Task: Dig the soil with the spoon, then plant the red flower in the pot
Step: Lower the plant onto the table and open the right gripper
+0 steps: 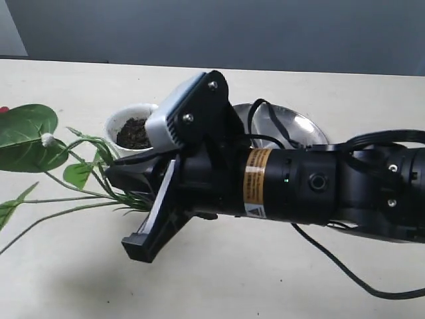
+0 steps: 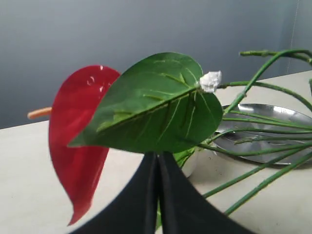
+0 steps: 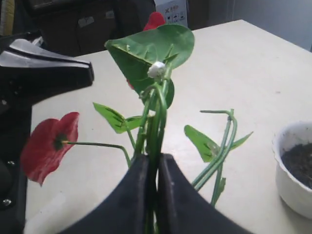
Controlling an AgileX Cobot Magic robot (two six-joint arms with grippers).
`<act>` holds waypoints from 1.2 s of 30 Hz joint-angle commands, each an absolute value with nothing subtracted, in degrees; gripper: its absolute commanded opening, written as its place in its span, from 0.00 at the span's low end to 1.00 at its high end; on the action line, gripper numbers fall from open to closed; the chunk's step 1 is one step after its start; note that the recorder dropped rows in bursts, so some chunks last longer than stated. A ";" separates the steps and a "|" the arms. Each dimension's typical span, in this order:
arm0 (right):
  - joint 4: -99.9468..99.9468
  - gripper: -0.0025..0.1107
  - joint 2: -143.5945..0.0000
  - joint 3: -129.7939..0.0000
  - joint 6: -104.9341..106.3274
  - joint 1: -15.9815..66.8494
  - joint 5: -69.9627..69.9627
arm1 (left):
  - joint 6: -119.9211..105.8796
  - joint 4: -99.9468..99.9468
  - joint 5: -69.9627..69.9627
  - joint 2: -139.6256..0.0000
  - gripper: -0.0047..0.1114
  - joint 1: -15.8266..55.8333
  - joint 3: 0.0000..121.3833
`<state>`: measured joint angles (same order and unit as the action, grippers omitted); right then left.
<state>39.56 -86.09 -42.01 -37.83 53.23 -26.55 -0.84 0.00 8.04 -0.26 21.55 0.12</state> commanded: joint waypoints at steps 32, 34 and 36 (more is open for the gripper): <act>26.26 0.49 -91.07 -42.00 -49.77 53.38 -14.68 | -0.63 0.00 7.30 0.00 0.05 21.93 0.00; 26.56 0.49 -87.70 -42.00 -51.28 54.50 -10.55 | -0.63 0.00 7.30 0.00 0.05 21.93 0.00; 26.32 0.45 -83.56 -42.00 -51.39 57.17 -7.29 | -0.63 0.00 7.30 0.00 0.05 21.93 0.00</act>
